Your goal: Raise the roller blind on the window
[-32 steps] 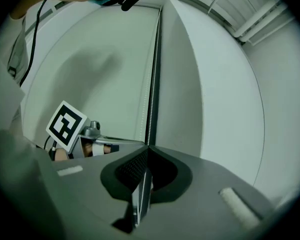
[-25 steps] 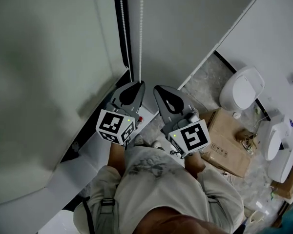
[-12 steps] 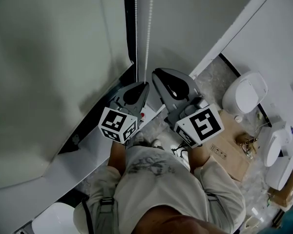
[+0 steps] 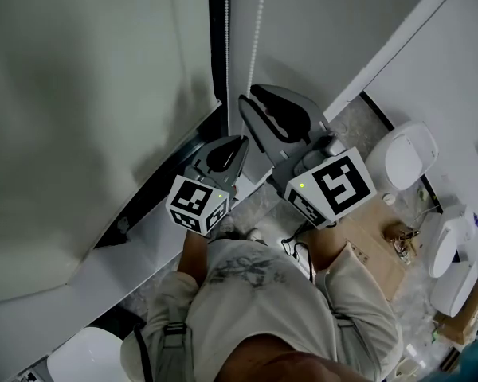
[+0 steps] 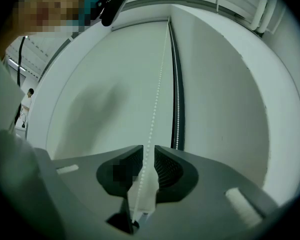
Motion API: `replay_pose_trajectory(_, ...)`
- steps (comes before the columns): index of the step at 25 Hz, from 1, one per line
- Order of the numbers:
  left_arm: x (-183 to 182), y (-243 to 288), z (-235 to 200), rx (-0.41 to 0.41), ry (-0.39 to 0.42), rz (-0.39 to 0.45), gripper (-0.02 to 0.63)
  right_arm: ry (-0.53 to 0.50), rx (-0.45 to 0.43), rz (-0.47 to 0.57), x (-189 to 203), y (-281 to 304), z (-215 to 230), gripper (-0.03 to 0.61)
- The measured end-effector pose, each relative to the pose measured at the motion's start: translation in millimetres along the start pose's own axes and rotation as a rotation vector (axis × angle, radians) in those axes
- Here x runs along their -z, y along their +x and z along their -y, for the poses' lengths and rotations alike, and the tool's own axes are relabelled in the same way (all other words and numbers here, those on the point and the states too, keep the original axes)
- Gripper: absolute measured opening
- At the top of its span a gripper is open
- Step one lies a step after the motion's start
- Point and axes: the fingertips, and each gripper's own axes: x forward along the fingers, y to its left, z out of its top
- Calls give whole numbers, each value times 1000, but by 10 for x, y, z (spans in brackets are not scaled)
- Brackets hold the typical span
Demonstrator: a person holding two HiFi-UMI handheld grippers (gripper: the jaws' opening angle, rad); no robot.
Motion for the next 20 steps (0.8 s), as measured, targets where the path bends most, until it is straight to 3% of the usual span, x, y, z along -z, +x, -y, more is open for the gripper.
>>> replay_pose_trajectory(4,-1,4,15,10,-3,3,9,-11,10,22,-126,43,50,73)
replay_pose_trajectory(8,18,0,25,15,-2,4,9,2,11,34,-174,58,57,17)
replay_pose_trajectory(13,54,10,17,16,-6,-2,9,29,8,47,-138,49,55,11)
replay_pose_trajectory(20,200,-31,-34,0,-8,-24,10,-20,38,29,7,35,5,11)
